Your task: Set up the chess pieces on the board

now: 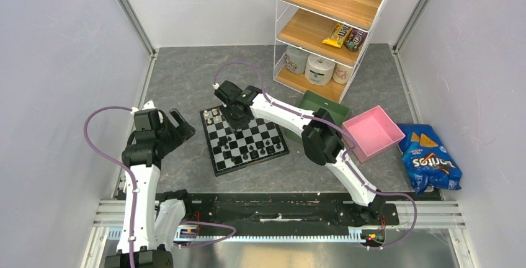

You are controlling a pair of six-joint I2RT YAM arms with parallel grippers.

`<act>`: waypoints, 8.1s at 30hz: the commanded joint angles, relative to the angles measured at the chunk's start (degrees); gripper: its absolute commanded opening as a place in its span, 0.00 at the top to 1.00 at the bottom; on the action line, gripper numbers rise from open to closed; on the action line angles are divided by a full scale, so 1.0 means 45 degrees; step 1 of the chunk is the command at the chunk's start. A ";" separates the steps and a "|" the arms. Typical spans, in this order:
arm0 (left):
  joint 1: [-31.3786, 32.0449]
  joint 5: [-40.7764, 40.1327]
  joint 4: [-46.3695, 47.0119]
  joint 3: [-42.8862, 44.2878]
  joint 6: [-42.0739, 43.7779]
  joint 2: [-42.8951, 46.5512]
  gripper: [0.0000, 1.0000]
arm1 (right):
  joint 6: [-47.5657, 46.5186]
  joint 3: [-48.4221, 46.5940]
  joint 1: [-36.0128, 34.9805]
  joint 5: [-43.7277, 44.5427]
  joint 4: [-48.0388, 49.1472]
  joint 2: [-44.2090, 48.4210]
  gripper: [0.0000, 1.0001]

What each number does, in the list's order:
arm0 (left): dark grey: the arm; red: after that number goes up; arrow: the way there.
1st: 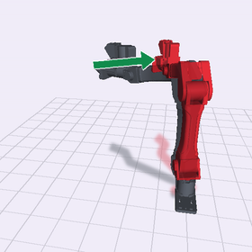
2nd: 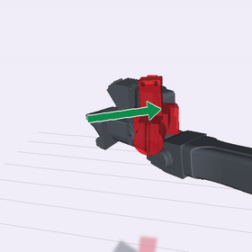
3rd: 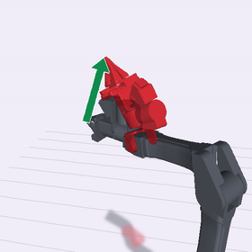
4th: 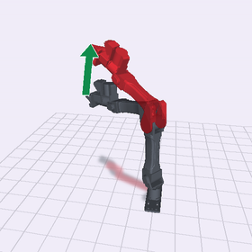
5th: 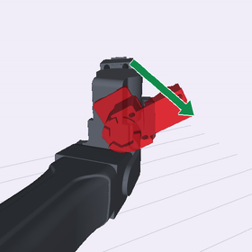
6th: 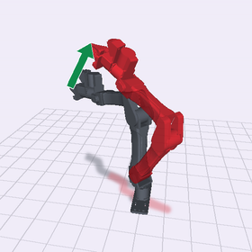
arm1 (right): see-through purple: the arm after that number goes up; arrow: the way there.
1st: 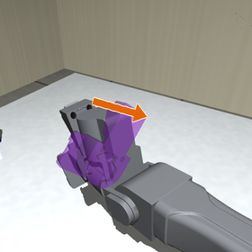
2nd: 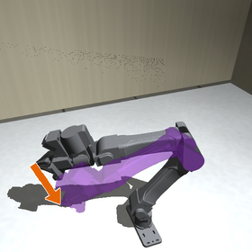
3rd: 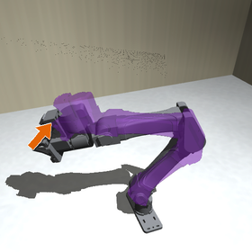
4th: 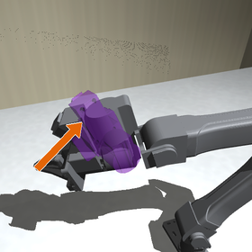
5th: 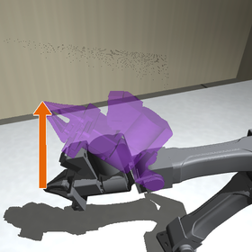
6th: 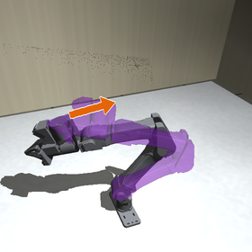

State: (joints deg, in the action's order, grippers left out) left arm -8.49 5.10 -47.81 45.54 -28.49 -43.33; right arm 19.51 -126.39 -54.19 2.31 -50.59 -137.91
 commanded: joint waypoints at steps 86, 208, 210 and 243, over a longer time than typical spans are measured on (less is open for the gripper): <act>0.0013 0.0215 0.0451 -0.0056 -0.0190 0.0105 0.09 | 0.0312 0.3900 -0.1050 -0.1599 0.1359 0.4390 0.55; 0.0011 -0.0099 0.0459 -0.0095 -0.0289 0.0525 0.09 | 0.0654 0.0135 -0.2098 -0.0652 -0.0028 0.0444 0.67; 0.0011 -0.0089 0.0464 -0.0090 -0.0289 0.0500 0.09 | 0.0664 0.0084 -0.2097 -0.0630 0.0015 0.0393 0.67; 0.0012 0.0023 0.0440 -0.0098 -0.0260 0.0380 0.09 | 0.0389 0.0856 -0.2019 0.0157 -0.0097 0.1016 0.83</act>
State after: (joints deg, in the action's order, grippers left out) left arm -8.49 4.78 -47.79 45.23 -28.53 -41.63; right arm 22.24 -123.74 -63.70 0.01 -51.09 -135.98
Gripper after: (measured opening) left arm 0.914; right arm 0.179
